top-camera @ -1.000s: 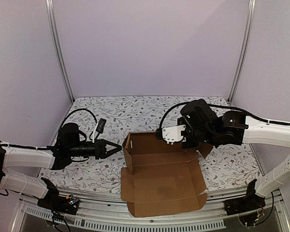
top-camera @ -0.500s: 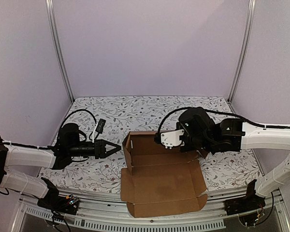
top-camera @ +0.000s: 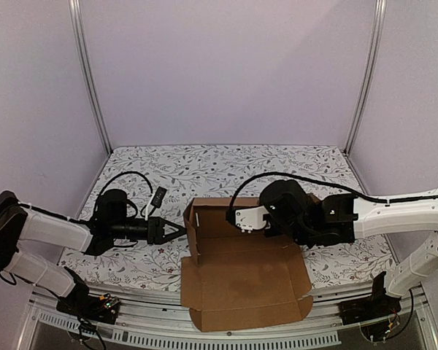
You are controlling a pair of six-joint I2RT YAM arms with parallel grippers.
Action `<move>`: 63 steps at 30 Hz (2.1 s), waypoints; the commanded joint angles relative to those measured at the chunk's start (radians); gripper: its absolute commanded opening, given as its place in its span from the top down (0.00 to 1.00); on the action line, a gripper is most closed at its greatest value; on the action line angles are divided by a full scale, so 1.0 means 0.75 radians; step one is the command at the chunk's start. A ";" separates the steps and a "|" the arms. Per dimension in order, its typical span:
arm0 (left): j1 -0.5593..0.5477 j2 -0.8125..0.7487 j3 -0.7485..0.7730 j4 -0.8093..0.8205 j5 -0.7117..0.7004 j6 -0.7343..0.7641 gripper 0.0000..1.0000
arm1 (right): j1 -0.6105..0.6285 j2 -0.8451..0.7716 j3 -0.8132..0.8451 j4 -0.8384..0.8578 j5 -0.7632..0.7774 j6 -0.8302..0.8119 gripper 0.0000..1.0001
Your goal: Fold the paper box
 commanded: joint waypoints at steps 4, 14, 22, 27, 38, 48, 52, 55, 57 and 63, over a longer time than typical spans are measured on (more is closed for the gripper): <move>-0.037 -0.062 -0.015 -0.062 -0.080 0.075 0.56 | 0.053 0.081 -0.061 -0.105 0.028 0.087 1.00; -0.151 -0.159 0.006 -0.190 -0.280 0.170 0.49 | 0.109 0.155 -0.036 -0.150 0.103 0.186 1.00; -0.213 -0.191 0.032 -0.284 -0.409 0.234 0.44 | 0.153 0.212 -0.022 -0.166 0.186 0.249 1.00; -0.243 -0.189 0.089 -0.391 -0.501 0.283 0.45 | 0.170 0.227 -0.007 -0.191 0.194 0.274 1.00; -0.313 -0.088 0.197 -0.392 -0.626 0.332 0.45 | 0.194 0.262 0.046 -0.219 0.220 0.318 1.00; -0.505 -0.005 0.311 -0.462 -1.042 0.357 0.45 | 0.202 0.254 0.045 -0.221 0.187 0.369 1.00; -0.552 0.010 0.327 -0.492 -1.196 0.360 0.46 | 0.204 0.254 0.031 -0.222 0.187 0.390 1.00; -0.571 0.012 0.344 -0.534 -1.298 0.361 0.47 | 0.209 0.255 0.012 -0.226 0.204 0.402 1.00; -0.574 0.010 0.342 -0.543 -1.327 0.354 0.47 | 0.215 0.250 -0.004 -0.231 0.217 0.403 1.00; -0.576 0.011 0.324 -0.519 -1.358 0.333 0.48 | 0.239 0.214 -0.039 -0.246 0.221 0.416 1.00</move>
